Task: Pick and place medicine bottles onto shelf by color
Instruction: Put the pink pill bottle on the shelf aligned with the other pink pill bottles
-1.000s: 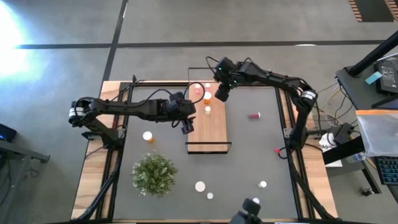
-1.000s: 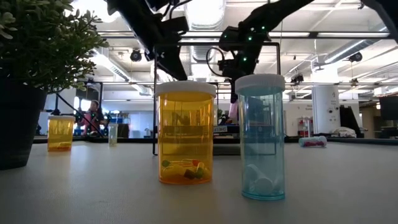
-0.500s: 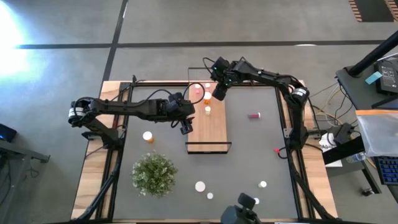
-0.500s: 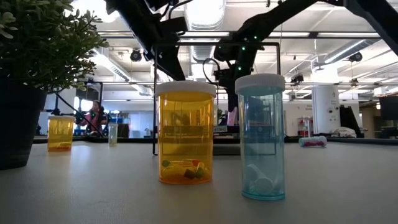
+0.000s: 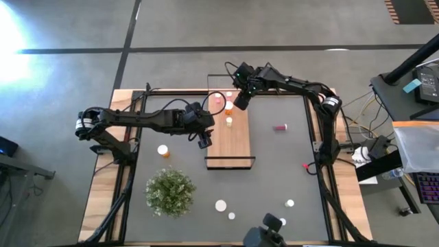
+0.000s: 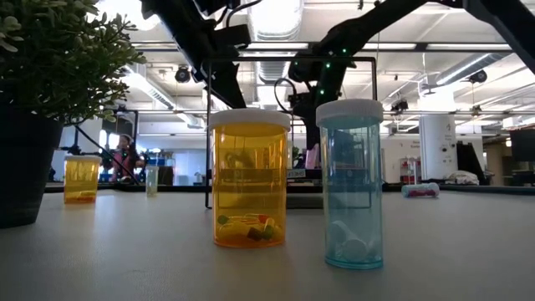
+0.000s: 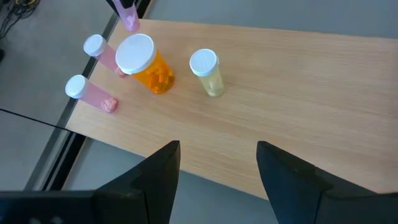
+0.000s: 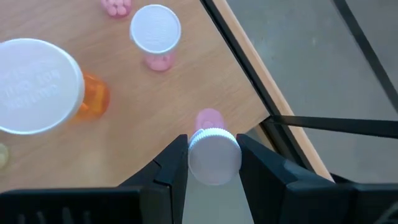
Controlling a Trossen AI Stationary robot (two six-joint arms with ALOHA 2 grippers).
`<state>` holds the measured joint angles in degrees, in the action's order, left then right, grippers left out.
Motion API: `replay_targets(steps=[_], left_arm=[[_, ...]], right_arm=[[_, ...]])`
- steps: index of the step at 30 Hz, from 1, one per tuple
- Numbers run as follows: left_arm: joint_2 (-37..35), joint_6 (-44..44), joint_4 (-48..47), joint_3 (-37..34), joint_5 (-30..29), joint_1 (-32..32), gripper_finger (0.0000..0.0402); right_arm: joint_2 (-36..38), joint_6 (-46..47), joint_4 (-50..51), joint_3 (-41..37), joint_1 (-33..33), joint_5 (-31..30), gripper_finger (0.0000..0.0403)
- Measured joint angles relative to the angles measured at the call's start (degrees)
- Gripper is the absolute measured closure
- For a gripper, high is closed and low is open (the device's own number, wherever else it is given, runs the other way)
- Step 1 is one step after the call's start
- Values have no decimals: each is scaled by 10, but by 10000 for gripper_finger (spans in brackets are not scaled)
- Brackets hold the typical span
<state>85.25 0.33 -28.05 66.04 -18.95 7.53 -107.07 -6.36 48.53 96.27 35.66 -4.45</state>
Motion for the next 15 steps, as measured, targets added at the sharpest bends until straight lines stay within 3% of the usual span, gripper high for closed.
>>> replay_targets(steps=[15], left_arm=[[0,0,-18,0,0,0,204]], right_arm=[[0,-25,-1,-9,-9,1,289]])
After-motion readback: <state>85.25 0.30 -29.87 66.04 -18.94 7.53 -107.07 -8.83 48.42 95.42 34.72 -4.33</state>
